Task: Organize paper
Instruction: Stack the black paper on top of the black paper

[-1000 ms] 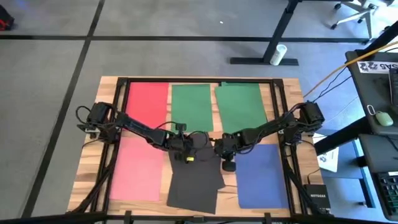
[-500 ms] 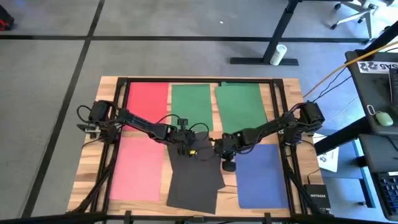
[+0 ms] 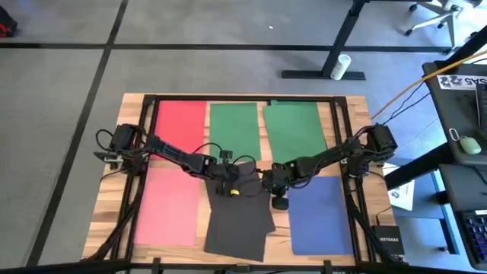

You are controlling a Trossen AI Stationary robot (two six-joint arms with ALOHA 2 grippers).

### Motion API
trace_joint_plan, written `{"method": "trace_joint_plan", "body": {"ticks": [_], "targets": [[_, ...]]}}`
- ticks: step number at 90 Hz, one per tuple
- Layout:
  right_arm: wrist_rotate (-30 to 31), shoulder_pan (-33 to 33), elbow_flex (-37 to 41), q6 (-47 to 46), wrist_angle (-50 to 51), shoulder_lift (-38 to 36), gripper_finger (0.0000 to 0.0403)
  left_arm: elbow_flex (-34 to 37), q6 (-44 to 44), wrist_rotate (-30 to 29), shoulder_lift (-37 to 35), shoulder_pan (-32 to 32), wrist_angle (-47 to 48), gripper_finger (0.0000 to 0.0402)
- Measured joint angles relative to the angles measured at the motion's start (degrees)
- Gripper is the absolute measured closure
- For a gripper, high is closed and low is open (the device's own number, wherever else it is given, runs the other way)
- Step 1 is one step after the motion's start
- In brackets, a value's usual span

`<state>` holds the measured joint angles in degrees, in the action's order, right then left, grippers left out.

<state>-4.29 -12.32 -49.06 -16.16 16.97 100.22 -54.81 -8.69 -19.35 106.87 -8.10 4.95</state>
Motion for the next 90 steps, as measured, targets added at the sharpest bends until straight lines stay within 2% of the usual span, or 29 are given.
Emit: {"method": "trace_joint_plan", "body": {"ticks": [21, 90], "targets": [[0.0, 0.0, 0.0, 0.1, 0.0, 0.0, 0.0403, -0.2, -2.4, -0.5, 1.3, -1.5, -2.0, 0.0401], [0.6, 1.5, 0.0, 3.1, -0.4, 0.0, 0.0403, -2.2, -5.3, -0.8, 0.9, -5.1, 1.1, 0.0401]]}}
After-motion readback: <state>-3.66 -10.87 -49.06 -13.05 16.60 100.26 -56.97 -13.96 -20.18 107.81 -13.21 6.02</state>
